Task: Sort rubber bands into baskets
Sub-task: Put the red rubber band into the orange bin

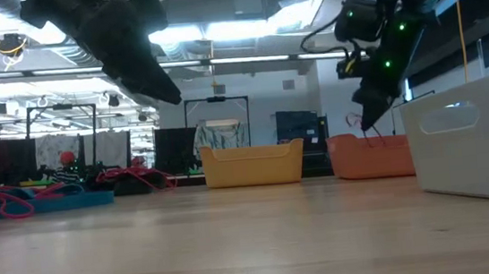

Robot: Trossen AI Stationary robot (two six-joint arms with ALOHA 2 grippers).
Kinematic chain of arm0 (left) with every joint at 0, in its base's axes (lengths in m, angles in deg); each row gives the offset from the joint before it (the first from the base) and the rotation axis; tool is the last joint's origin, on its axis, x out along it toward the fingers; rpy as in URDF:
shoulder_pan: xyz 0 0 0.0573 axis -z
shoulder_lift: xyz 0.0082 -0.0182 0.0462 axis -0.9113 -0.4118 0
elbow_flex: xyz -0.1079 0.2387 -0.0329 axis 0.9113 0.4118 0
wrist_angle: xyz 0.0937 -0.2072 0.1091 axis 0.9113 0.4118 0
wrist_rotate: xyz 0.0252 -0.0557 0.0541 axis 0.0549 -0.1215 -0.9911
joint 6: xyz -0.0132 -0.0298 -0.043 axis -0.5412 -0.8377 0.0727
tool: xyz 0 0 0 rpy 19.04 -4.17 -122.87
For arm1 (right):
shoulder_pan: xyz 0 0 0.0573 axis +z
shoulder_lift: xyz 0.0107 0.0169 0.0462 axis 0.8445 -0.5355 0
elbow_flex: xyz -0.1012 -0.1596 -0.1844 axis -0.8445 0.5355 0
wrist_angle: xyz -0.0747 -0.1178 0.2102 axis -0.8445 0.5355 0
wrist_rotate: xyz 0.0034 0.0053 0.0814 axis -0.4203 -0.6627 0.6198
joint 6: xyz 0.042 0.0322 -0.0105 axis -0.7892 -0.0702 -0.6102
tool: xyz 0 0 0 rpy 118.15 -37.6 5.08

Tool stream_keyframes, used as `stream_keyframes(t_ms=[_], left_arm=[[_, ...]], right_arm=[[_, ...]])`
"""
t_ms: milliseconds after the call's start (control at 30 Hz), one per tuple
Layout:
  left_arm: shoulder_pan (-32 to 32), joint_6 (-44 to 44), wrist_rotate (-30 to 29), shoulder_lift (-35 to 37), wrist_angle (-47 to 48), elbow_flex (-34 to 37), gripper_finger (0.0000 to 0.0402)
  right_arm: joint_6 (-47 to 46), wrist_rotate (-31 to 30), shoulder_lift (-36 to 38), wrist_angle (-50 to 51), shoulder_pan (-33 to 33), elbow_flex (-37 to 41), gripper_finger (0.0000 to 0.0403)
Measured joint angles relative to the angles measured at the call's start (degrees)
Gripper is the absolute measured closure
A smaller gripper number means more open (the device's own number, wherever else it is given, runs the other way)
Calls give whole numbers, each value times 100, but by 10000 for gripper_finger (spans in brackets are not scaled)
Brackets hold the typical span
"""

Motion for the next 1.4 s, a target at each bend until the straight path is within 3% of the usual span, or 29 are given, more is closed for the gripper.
stream_keyframes(t_ms=[300, 500, 767, 1067, 1400], left_arm=[[-11, -33, -1, 0, -58, 0, 251], [-17, -302, 0, -2, 23, 0, 230], [35, -747, 1, -2, 991, 0, 200], [480, -1999, 5, -90, 2542, 0, 218], [713, -2328, 305, -401, 3092, 0, 235]], right_arm=[[2, 0, 48, 32, 15, -21, 222], [-1, 397, 581, 1, 20, -28, 167], [10, 1974, 943, -782, 521, -15, 160], [170, 2040, 928, -1805, 1658, -9, 161], [176, 1827, 926, -2044, 2026, -7, 161]])
